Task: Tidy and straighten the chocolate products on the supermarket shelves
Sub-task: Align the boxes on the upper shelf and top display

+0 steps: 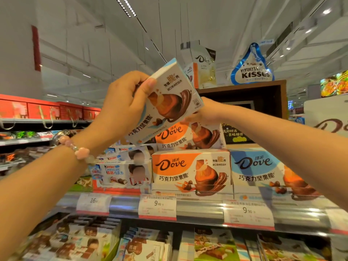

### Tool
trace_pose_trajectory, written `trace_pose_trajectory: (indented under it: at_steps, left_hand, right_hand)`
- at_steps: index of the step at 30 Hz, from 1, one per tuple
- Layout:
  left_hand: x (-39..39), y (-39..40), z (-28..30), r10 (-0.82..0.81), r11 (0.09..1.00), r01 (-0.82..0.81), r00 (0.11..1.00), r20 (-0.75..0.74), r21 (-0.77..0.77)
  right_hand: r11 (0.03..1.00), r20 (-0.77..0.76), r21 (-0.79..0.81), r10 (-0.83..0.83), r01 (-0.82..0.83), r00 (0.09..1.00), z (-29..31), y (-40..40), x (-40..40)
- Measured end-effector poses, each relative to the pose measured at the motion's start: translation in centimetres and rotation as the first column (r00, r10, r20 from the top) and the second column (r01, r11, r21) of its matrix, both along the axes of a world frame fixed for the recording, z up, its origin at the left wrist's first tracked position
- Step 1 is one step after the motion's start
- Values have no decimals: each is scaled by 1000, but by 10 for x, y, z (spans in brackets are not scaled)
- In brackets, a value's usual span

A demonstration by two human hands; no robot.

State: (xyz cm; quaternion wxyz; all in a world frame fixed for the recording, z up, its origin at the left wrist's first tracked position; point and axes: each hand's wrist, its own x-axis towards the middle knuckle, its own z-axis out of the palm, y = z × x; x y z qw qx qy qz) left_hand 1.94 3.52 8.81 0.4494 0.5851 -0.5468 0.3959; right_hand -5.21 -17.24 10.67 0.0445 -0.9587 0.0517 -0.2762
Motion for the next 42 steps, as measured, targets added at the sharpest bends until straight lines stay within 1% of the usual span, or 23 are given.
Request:
trace_pose_trajectory:
  at_steps: [2,3,5,7,9,12,13,15,17,18,20,21,22,23,25,26,27,29,32,35,37,39,42]
  left_hand:
    - [-2,-2,0,-10,1000,10,1000,-2,6]
    - [-2,-2,0,-17,1000,17,1000,-2,5]
    - [-2,-3,1,-28,1000,28,1000,3,-3]
    - [-3,-4,1,-36,999,36,999,10,-7]
    - [-3,-5,1,-40,999,40,999,11,1]
    - [-4,-9,1,-26,1000,25,999,23,16]
    - [-5,-10,1,-19,1000,19,999,32,18]
    - [-5,-14,1,-18,1000,17,999,40,26]
    - [-5,-20,1,-30,999,28,999,35,46]
    - [-6,-23,0,-37,998,35,999,32,56]
    - [-7,-32,-1,-50,996,47,998,34,73]
    - [-9,-38,-2,-57,995,53,997,43,78]
    - [-12,-44,-3,-64,995,59,996,57,85]
    - [-15,-50,-4,-73,993,67,995,71,95]
    - [-21,-63,-6,-104,988,94,991,87,120]
    - [-24,-70,-6,-119,986,106,989,93,131]
    - [-27,-77,-6,-132,983,118,986,99,141]
    - [-33,-89,-6,-165,975,149,982,91,163]
    - [-42,-105,-8,-221,960,200,971,91,195]
    - [-50,-117,-11,-271,943,241,956,111,230]
    - [-50,-123,-12,-289,939,255,949,128,231]
    - [-46,-128,-15,-266,942,233,957,116,241]
    - [-34,-133,-16,-210,941,190,977,40,281]
  right_hand:
    - [1000,45,-17,11,-11,999,3,1,-3]
    - [1000,34,-7,21,-21,999,3,1,-4]
    - [1000,-56,24,21,-20,998,-1,-1,-7]
    - [1000,-183,14,-13,16,983,-7,-2,-9]
    - [1000,-268,19,-14,20,963,-15,-2,-8]
    - [987,-383,154,18,45,924,-27,-8,-6]
    - [980,-383,197,37,42,923,-27,-10,-8]
    - [964,-280,267,72,5,957,-21,-16,-21]
    - [932,-102,353,120,-77,988,-5,-21,-46]
    - [903,-30,404,174,-147,984,4,-21,-60]
    - [798,78,517,315,-309,946,18,-17,-89]
    - [764,110,538,354,-356,929,23,-13,-100]
    - [772,119,518,360,-367,925,26,-9,-110]
    - [820,111,459,328,-341,938,28,-5,-117]
    - [950,82,232,194,-208,978,28,5,-123]
    - [989,74,89,114,-120,991,27,10,-124]
    - [998,77,-53,45,-41,996,24,14,-125]
    - [963,98,-260,-42,66,994,17,18,-125]
    - [877,169,-436,-138,199,976,9,14,-127]
    - [805,211,-518,-205,287,956,4,6,-134]
    - [779,260,-525,-236,342,936,2,-2,-140]
    - [792,280,-469,-286,390,916,2,-14,-149]
    - [858,233,-306,-352,412,906,2,-34,-168]
